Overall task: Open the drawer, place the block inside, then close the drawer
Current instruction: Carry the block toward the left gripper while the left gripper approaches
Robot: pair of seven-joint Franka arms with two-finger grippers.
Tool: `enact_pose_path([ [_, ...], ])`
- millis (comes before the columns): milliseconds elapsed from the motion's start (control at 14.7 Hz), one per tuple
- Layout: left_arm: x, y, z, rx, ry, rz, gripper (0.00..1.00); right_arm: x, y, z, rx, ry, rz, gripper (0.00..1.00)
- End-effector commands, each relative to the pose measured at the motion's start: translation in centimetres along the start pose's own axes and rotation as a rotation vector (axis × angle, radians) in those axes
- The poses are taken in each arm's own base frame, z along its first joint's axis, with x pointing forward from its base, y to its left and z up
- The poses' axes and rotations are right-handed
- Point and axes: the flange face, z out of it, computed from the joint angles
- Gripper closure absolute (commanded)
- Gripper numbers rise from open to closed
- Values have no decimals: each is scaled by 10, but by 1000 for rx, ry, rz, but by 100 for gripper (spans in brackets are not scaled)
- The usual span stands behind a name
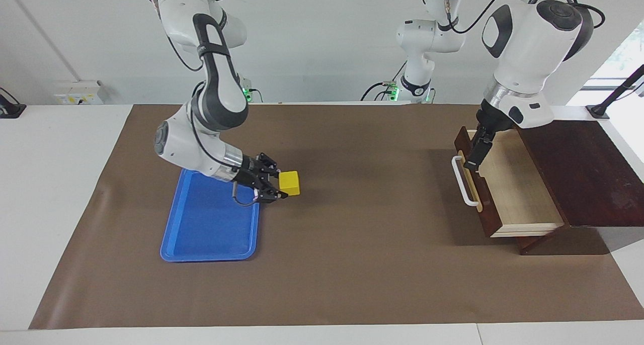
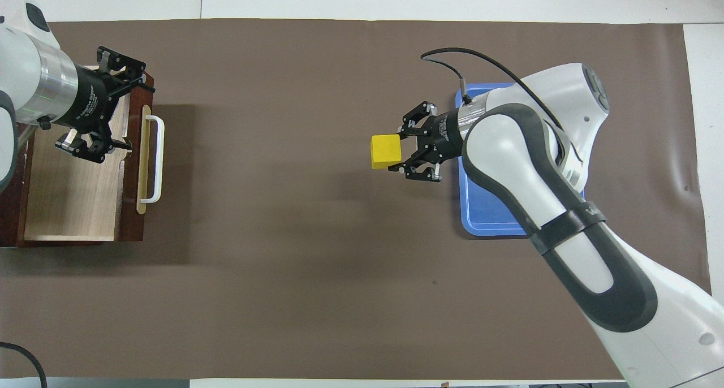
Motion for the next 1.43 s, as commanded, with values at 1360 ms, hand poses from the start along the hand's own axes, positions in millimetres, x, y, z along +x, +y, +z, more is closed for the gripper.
enact_pose_path([
  [1360, -217, 27, 109, 151, 17, -358, 0, -100, 33, 74, 77, 9, 0, 100],
])
